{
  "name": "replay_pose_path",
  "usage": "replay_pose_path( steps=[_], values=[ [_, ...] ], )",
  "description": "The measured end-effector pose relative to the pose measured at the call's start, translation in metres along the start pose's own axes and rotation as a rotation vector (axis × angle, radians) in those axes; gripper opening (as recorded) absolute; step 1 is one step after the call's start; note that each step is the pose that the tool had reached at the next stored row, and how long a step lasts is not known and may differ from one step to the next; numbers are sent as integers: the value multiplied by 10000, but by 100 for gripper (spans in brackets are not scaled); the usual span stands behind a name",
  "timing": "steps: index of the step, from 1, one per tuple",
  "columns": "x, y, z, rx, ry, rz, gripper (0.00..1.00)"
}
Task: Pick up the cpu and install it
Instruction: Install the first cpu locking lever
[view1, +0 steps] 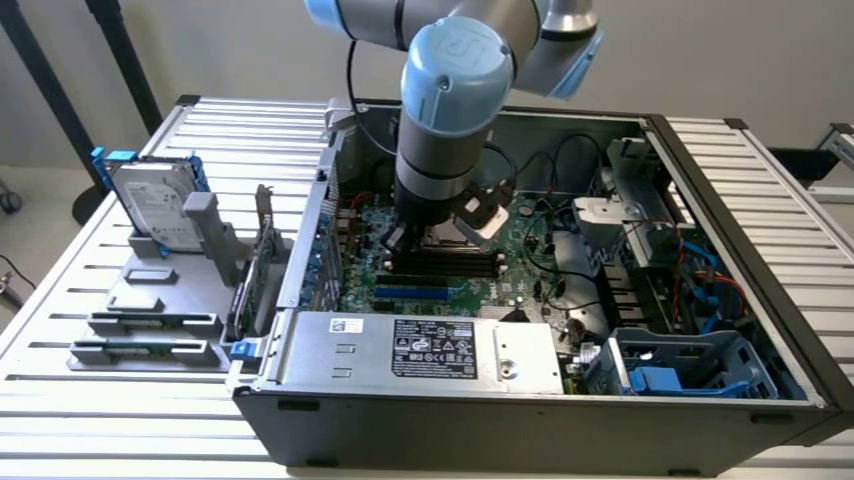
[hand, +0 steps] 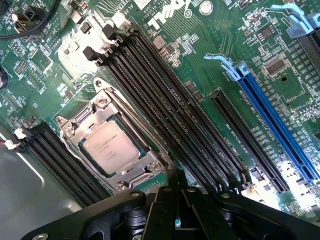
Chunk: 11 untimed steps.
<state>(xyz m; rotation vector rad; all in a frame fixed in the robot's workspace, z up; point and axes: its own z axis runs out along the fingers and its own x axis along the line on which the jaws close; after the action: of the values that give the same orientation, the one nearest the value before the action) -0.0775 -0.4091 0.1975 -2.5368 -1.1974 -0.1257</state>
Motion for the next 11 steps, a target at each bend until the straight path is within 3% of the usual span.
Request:
replay_pose_path(
  steps=[4, 11],
  values=[
    [55, -50, -51, -12, -85, 10, 11],
    [197, -167, -12, -48, -175, -38, 11]
  ],
)
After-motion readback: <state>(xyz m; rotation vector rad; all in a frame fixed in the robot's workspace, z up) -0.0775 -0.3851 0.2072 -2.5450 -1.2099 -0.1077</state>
